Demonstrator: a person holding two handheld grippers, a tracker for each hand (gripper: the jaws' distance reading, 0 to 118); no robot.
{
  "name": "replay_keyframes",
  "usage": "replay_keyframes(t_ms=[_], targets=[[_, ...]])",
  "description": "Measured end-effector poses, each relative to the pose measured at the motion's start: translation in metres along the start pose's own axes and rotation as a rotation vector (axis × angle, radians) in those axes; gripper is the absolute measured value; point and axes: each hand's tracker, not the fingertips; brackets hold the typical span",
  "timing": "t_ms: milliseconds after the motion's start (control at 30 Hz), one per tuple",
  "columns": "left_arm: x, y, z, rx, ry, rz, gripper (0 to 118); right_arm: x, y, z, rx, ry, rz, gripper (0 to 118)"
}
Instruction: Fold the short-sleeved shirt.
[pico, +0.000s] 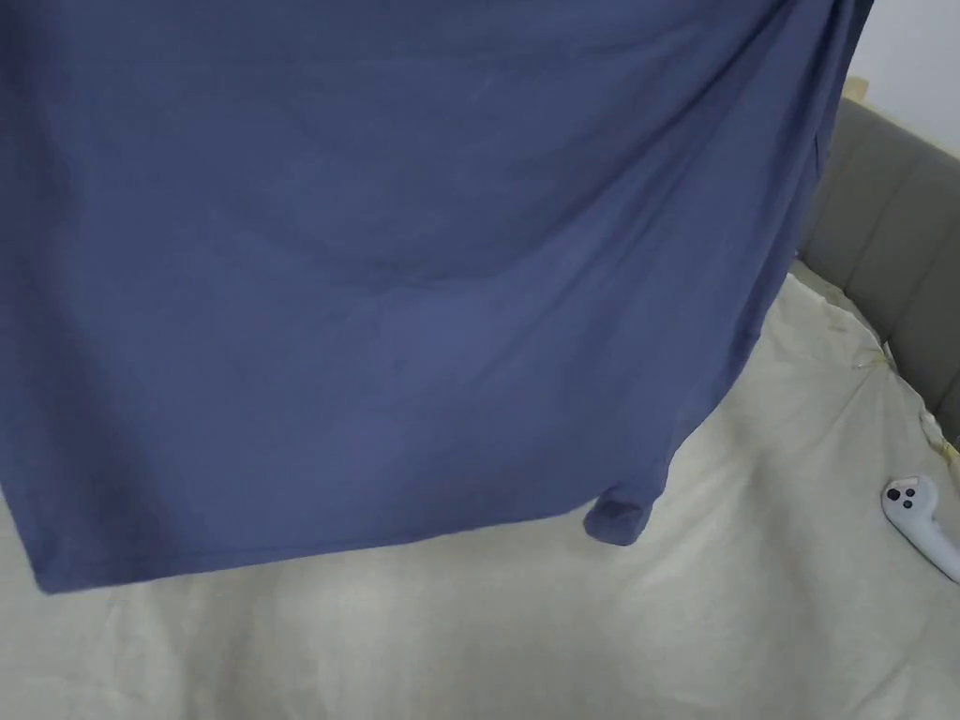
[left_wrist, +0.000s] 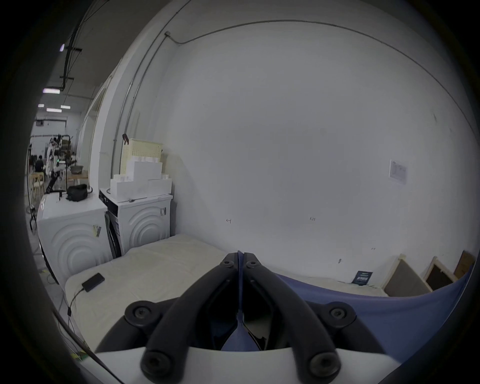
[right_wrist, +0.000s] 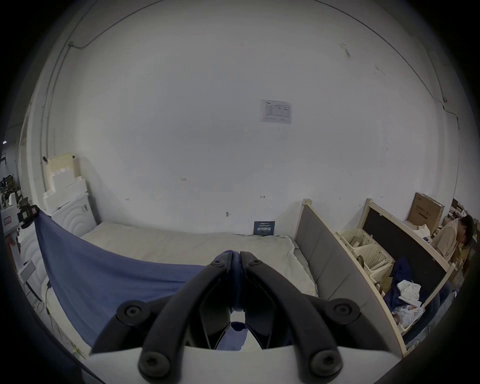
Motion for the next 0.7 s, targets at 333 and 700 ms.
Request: replay_keyframes(t_ms=[333,700], targets=[[0.079,-0.003,-0.108,0.023,0.053,-0.056,0,-0.006,0.045,-0.118,0.066,-0.136,0.045,5],[0.147,-0.039,-0.21,0.157,0.095,0.011,0,-0.008,0.056,-0.229,0.209,-0.27,0.011,5]])
